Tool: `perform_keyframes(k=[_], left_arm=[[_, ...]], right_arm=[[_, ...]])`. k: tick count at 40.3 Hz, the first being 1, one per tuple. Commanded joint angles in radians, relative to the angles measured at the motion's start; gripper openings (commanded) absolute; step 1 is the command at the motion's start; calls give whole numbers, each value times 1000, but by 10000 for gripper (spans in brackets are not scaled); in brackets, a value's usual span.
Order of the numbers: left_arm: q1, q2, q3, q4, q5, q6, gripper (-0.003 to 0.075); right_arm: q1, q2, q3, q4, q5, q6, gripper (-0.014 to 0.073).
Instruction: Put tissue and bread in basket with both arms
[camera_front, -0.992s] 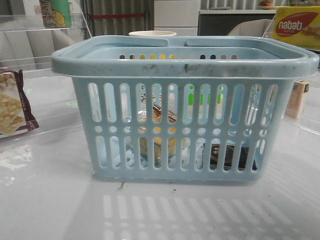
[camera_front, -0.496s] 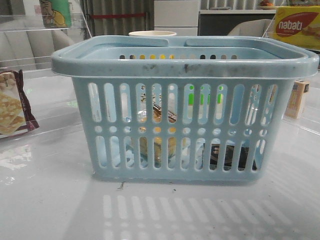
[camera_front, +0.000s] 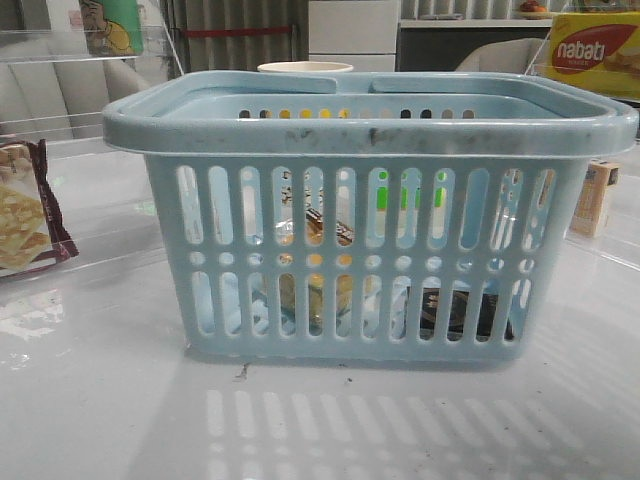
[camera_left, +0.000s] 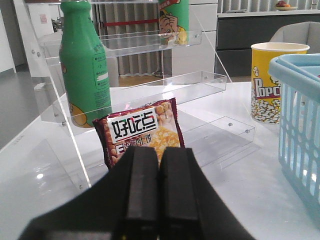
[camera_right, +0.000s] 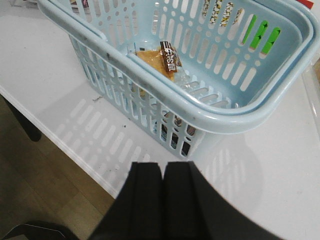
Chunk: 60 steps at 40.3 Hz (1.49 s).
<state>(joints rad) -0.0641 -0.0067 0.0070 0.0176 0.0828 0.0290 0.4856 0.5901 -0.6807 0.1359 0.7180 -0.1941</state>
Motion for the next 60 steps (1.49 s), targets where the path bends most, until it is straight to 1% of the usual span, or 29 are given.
perform_keyframes(k=[1,31,35,39,41,44,51,55,60], left_arm=[[2,-17,-1,-7,-98,-1,91],[2,-17,-1,-7,-98,-1,91],[2,-17,-1,-7,-98,-1,91],[2,-17,-1,-7,-98,-1,91],[2,-17,-1,-7,-98,-1,91],[3,-17,-1,-7,-98,-1,91],[3,-17,-1,-7,-98,-1,91],[3,-17,-1,-7,-98,-1,91],[3,-17,-1,-7,-98,-1,91]], right_arm=[[-1,-2,-25,-5,-65,-9,56],[-1,-2,-25,-5,-65,-9,56],[-19,-42,-12,-2,-67,-9,56],[-54,-113,42,-4,-79,-9,56],[-87,-163,84,-12,-111,-9,56],[-154,-251,170,-18,-207,-9,56],[-344,-456,416,-18,-509,-9,56],[-412,-524,533,-18,-628,-9,56],[-457,-556,643,-11,-730,-7,56]])
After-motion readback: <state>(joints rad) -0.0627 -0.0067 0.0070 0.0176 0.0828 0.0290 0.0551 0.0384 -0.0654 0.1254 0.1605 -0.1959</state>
